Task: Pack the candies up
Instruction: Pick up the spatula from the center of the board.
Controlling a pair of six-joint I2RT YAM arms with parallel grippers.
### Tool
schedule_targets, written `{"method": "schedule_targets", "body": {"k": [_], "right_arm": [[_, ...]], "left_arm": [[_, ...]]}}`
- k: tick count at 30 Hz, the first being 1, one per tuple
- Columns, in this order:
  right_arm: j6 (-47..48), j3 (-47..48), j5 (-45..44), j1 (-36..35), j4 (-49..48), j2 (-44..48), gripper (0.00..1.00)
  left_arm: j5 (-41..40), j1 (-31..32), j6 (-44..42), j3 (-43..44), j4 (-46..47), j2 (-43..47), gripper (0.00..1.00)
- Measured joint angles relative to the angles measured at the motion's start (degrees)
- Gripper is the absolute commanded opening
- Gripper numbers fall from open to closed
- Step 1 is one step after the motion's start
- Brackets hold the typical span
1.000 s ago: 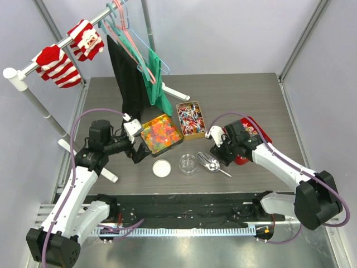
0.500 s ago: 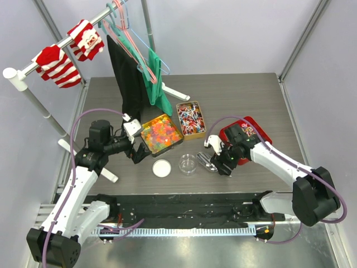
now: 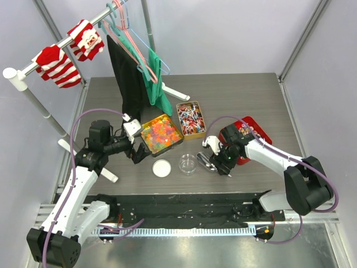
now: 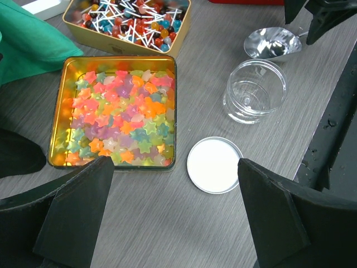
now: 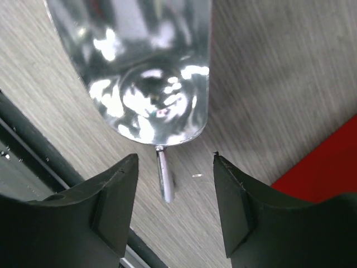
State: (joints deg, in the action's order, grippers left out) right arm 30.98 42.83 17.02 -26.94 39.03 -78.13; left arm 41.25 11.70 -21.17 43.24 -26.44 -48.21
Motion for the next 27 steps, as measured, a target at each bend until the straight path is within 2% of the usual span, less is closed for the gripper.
{"method": "schedule_targets", "body": {"k": [10, 14, 16, 19, 20, 22, 27], "right_arm": [[-1.64, 0.00, -1.01, -2.27, -1.60, -0.20, 0.55], [-2.23, 0.00, -1.75, -3.67, -2.05, -2.14, 0.37], [-2.47, 0.00, -2.23, -3.93, -2.16, -3.06, 0.32], [-2.69, 0.00, -3.06, -4.02, -2.25, -3.28, 0.18], [-2.73, 0.00, -3.28, -4.02, -2.36, -3.26, 0.09], [-2.82, 0.00, -3.96, -4.04, -2.60, -3.23, 0.02], [-2.93, 0.00, -6.27, -4.07, -2.80, -0.90, 0.01]], "left_arm": [[0.00, -0.11, 0.00, 0.00, 0.00, 0.00, 0.98], [0.00, -0.11, 0.00, 0.00, 0.00, 0.00, 0.98], [0.00, -0.11, 0.00, 0.00, 0.00, -0.02, 0.98], [0.00, -0.11, 0.00, 0.00, 0.00, -0.07, 0.98], [0.00, -0.11, 0.00, -0.02, 0.00, -0.07, 0.98], [0.02, -0.11, 0.00, -0.02, 0.00, -0.07, 0.98], [0.00, -0.11, 0.20, -0.07, 0.24, -0.61, 0.99]]}}
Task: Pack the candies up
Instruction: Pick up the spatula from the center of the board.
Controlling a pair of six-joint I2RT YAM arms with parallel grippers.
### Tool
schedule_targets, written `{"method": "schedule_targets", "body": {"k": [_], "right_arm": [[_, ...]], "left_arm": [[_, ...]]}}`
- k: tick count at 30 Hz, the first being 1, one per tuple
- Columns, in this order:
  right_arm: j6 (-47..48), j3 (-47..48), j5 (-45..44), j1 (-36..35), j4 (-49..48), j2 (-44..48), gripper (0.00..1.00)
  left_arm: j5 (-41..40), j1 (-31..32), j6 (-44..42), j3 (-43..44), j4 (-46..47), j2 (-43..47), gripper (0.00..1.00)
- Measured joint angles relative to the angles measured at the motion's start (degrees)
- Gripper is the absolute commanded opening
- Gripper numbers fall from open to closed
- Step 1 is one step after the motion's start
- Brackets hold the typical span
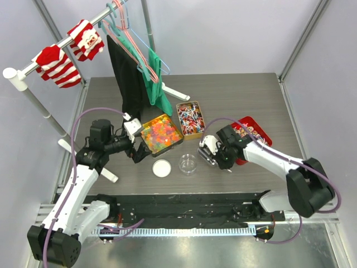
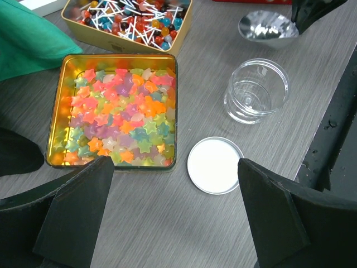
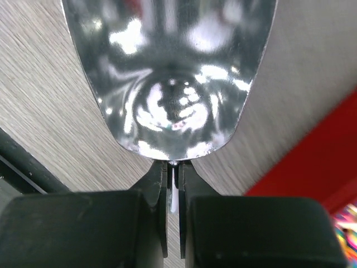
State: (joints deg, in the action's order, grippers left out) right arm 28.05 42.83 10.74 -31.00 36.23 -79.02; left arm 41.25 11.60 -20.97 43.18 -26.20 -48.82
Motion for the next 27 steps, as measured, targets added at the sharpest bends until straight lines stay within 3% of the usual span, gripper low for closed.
{"method": "schedule_targets", "body": {"k": [6, 10, 17, 27], "right_arm": [[0.07, 0.52, -3.26, -0.50, 0.42, 10.84, 0.01], [0.98, 4.24, -7.93, -3.48, 1.62, 15.13, 0.01], [5.95, 11.21, -20.20, -10.29, 2.01, 15.10, 0.01], [12.61, 11.74, -33.20, -17.16, -3.67, 12.83, 0.01]], "left_arm": [[0.44, 0.00, 1.42, 1.22, 0.83, -4.59, 1.00], [2.36, 0.15, 2.16, 8.72, -1.90, -12.22, 1.00], [3.72, 3.76, 4.11, 29.29, -7.80, -25.66, 1.00], [3.37, 13.40, 7.69, 37.55, -11.45, -35.65, 1.00]]}}
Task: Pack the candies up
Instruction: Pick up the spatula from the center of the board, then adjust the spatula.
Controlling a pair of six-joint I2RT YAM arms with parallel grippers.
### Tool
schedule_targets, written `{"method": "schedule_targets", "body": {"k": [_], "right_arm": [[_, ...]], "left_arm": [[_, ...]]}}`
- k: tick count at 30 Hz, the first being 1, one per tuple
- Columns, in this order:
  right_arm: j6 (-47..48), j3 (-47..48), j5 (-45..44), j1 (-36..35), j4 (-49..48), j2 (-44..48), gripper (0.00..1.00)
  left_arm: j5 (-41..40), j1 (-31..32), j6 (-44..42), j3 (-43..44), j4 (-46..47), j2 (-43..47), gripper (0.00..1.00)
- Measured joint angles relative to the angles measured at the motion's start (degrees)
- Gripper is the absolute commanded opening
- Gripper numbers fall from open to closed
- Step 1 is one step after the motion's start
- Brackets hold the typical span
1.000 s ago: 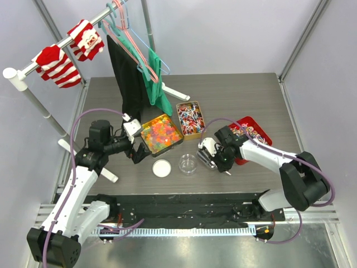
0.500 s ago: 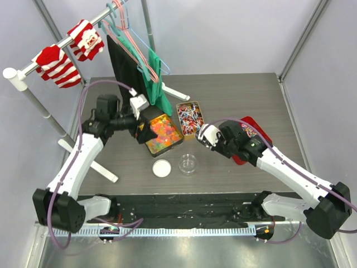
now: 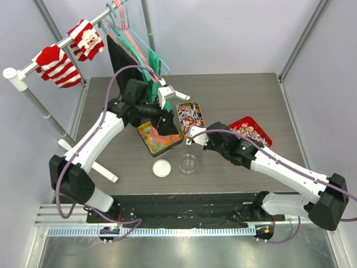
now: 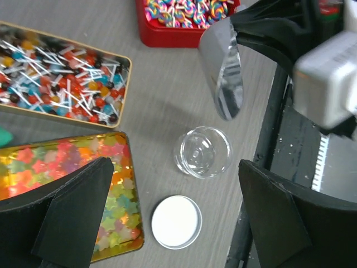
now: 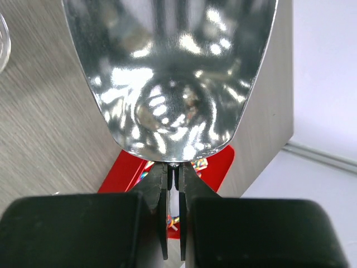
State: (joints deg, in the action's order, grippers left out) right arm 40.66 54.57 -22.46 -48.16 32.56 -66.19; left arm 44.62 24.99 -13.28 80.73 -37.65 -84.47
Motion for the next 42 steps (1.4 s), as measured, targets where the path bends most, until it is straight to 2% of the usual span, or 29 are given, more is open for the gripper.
{"method": "schedule_targets", "body": {"k": [9, 22, 29, 32, 38, 41, 42], "right_arm": [[0.66, -1.44, -1.53, -4.26, -3.91, 0.22, 0.01], [0.61, -6.93, -3.04, -4.68, -8.79, 0.37, 0.01], [0.11, -4.48, -3.08, -5.46, -8.66, 0.44, 0.01], [-0.28, -2.54, -2.93, -6.12, -8.57, 0.42, 0.01], [-0.61, -0.44, -2.89, -7.30, -8.00, -0.50, 0.01], [-0.81, -0.35, -2.91, -7.67, -7.43, -0.83, 0.01], [-0.96, -0.35, -2.93, -7.80, -7.19, -0.83, 0.01]], "left_arm": [[0.26, 1.44, 2.67, 4.39, -2.54, -7.87, 1.00], [2.99, 2.80, 4.07, 5.60, -3.17, -8.11, 1.00], [2.99, 4.33, 4.92, 4.44, -2.47, -8.15, 0.90], [3.06, 4.63, 5.55, 4.44, -1.97, -8.28, 0.83], [4.04, 4.63, 6.71, 4.44, -1.57, -9.33, 0.54], [4.68, 4.74, 7.10, 4.44, -1.62, -9.94, 0.35], [4.92, 4.76, 7.10, 4.44, -1.66, -10.16, 0.20]]}}
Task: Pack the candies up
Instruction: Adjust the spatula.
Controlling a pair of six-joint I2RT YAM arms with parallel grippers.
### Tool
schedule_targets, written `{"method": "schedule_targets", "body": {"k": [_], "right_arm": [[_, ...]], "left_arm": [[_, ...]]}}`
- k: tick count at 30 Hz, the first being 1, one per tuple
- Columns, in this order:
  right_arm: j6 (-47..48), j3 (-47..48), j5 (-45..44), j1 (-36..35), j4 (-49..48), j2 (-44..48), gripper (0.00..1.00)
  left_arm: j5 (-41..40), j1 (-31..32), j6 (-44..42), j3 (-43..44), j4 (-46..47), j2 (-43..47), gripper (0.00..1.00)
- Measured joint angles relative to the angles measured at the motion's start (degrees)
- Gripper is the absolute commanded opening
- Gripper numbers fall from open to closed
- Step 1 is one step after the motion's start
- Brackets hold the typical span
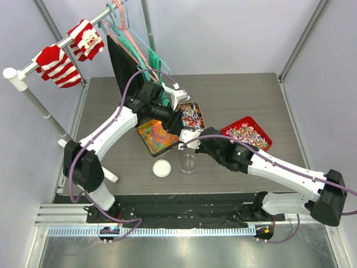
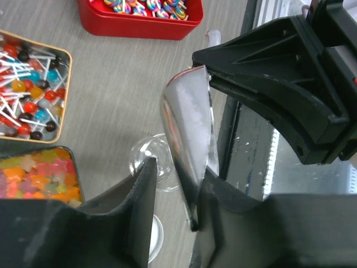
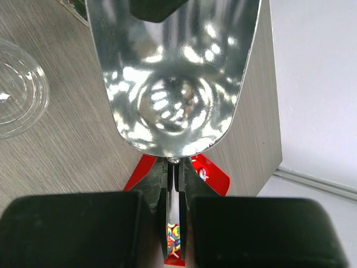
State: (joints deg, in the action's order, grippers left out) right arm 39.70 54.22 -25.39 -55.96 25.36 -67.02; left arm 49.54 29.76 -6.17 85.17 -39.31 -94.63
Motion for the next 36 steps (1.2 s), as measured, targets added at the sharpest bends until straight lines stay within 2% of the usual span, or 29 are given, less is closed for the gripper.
{"method": "schedule_targets", "body": {"k": [2, 6, 7, 8, 9, 11, 12, 13, 16, 18, 22, 24, 28, 36], "right_arm": [[-0.22, 0.02, 0.02, -0.09, 0.22, 0.02, 0.01], [-0.79, 0.17, 0.61, -0.44, 0.79, 1.14, 0.01], [-0.83, 0.17, 0.94, -0.44, 1.05, 1.55, 0.05], [-0.83, 0.17, 1.25, -0.46, 1.40, 1.92, 0.10], [-0.83, 0.17, 1.57, -0.50, 1.75, 2.38, 0.30], [-0.90, 0.17, 2.43, -0.57, 2.23, 3.45, 0.53], [-0.70, 0.17, 2.86, -0.61, 2.14, 4.07, 0.60], [-0.61, 0.17, 3.45, -0.68, 2.01, 4.85, 0.61], [-0.44, 0.13, 5.07, -0.83, 2.08, 7.56, 0.58], [-0.48, -0.04, 6.21, -0.90, 2.36, 9.46, 0.49], [-0.61, -1.03, 8.50, -1.05, 2.45, 12.46, 0.40], [-0.61, -1.73, 9.53, -1.27, 1.92, 13.51, 0.39], [-0.59, -2.93, 10.75, -1.31, 0.46, 14.67, 0.38], [-0.04, -5.92, 11.02, -1.36, -3.45, 14.91, 0.20]], "left_arm": [[0.52, 0.13, 0.15, 0.00, -0.02, -0.42, 0.02], [0.37, 0.07, -0.24, 0.09, 0.11, -1.64, 0.00], [1.18, -0.07, -0.22, 0.11, 0.09, -1.88, 0.00], [1.57, -0.09, -0.24, 0.11, 0.07, -1.90, 0.00], [2.05, -0.09, -0.26, 0.11, 0.02, -1.92, 0.00], [3.10, -0.09, -0.44, 0.15, 0.00, -1.92, 0.00], [4.00, -0.15, -0.61, 0.15, -0.13, -1.92, 0.00], [5.40, -0.15, -1.25, 0.15, -0.68, -1.92, 0.00], [8.04, -0.13, -2.36, 0.15, -1.66, -1.90, 0.00], [10.34, -0.17, -3.54, 0.15, -2.36, -1.86, 0.00], [13.79, -0.52, -5.64, 0.39, -4.07, -1.84, 0.00], [14.93, -0.61, -6.51, 0.70, -4.72, -1.84, 0.00], [16.04, -0.70, -7.58, 0.96, -5.49, -1.84, 0.00], [16.50, -1.07, -8.04, 1.09, -6.10, -1.84, 0.00]]}}
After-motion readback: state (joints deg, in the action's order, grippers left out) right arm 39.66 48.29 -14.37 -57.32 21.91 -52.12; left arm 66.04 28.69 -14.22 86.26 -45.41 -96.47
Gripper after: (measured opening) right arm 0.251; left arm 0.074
